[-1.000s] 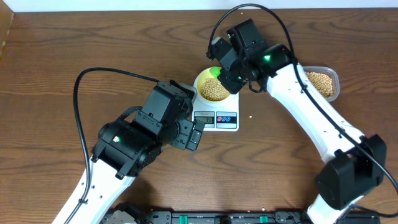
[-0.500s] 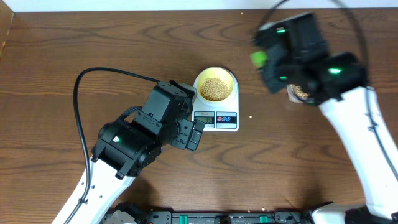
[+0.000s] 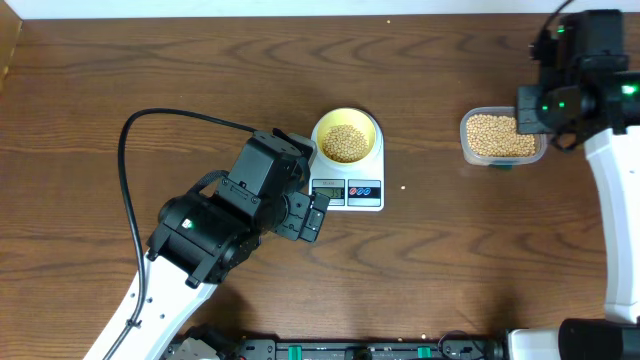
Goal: Scoop item into bowl and weigh 50g on scale
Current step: 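Move the empty scoop back to the soybean tub with the right gripper, then dip the scoop into the tub and lift it out full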
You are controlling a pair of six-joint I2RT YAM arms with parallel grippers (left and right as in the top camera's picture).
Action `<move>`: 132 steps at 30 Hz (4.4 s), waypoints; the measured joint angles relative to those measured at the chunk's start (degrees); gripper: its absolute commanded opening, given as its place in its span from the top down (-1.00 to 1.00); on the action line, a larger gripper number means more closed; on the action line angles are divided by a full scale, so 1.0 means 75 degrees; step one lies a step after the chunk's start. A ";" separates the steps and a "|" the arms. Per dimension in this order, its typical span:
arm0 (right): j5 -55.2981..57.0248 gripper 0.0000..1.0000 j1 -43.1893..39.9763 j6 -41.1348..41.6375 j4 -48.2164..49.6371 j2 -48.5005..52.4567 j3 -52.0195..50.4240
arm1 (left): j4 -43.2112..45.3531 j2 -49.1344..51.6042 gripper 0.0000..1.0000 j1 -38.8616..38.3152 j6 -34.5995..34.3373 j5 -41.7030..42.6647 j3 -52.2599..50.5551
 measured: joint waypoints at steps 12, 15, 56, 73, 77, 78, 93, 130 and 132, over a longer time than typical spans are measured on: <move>-0.0082 0.98 -0.0490 0.0664 0.0396 0.0676 -0.0871 | 0.0000 0.0000 -0.94 0.0000 0.0000 0.0000 0.0000; -0.0166 0.98 -0.0452 0.0944 0.0589 0.0915 -0.1052 | 0.0000 0.0000 -0.94 0.0000 0.0000 0.0000 0.0000; -0.0256 0.98 -0.0379 0.2308 0.2046 0.1932 -0.1874 | 0.0000 0.0000 -0.94 0.0000 0.0000 0.0000 0.0000; -0.2200 0.98 -0.1137 0.2372 0.2573 0.1932 -0.2256 | 0.0000 0.0000 -0.94 0.0000 0.0000 0.0000 0.0000; -0.3174 0.98 -0.1749 0.2369 0.2570 0.1932 -0.2285 | 0.0000 0.0000 -0.94 0.0000 0.0000 0.0000 0.0000; -0.3363 0.98 -0.1874 0.2369 0.2562 0.1932 -0.2296 | 0.0000 0.0000 -0.94 0.0000 0.0000 0.0000 0.0000; -0.5353 0.98 -0.2812 0.1772 0.2553 0.2582 -0.2305 | 0.0000 0.0000 -0.94 0.0000 0.0000 0.0000 0.0000; -0.9014 0.98 -0.4211 -0.0251 0.2235 0.2736 -0.2358 | 0.0000 0.0000 -0.94 0.0000 0.0000 0.0000 0.0000; -0.9276 0.98 -0.4229 -0.0335 0.2244 0.2736 -0.2358 | 0.0000 0.0000 -0.94 0.0000 0.0000 0.0000 0.0000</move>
